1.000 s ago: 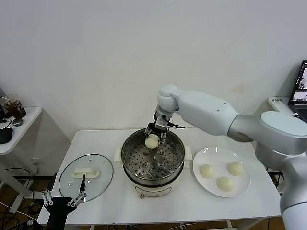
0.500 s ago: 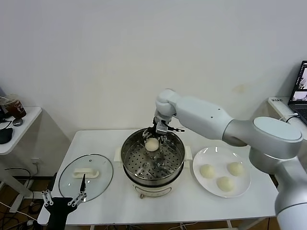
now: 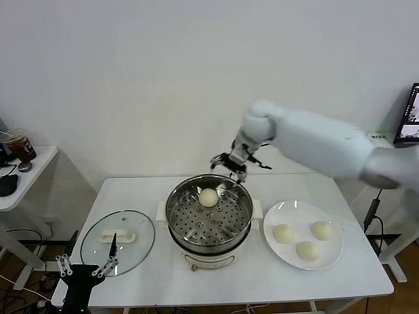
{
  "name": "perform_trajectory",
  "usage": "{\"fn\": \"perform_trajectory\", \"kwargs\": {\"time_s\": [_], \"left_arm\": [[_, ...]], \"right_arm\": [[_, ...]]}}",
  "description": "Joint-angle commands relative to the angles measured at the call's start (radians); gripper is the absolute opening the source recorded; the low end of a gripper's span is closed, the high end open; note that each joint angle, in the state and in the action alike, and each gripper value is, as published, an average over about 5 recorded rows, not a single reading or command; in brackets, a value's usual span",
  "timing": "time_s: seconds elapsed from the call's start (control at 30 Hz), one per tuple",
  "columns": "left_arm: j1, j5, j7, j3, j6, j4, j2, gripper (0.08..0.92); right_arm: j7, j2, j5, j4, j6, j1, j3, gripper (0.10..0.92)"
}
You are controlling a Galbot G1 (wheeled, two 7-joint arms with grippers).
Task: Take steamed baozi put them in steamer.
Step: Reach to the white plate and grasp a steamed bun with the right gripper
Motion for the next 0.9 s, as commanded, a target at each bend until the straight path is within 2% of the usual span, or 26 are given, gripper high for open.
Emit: {"fn": "perform_trajectory", "kwargs": {"time_s": [0.03,0.33,0.57,0.9], "left_arm": [[-0.016,0.0,0.0,0.012,0.015,0.01,0.014,0.823],[-0.023,0.003,0.003,0.002,0.014,0.024,0.013,0.823],[-0.015,0.013,0.003,-0.006,0.015,0.022,0.003,0.823],[-0.005,0.018,0.003,-0.015,0.014,0.028,-0.007,0.823]], "right_arm": [[-0.004,-0.472,0.113,0.313,-0.556,0.042,-0.068,0.823],[0.003,-0.526,-0.056,0.265,-0.437,-0.352,0.133,0.823],[0.022,-0.418,-0.128,0.113,-0.388,-0.553,0.272,0.823],[0.044,-0.267,-0.214,-0.014,-0.322,-0.648,0.326,0.823]]}}
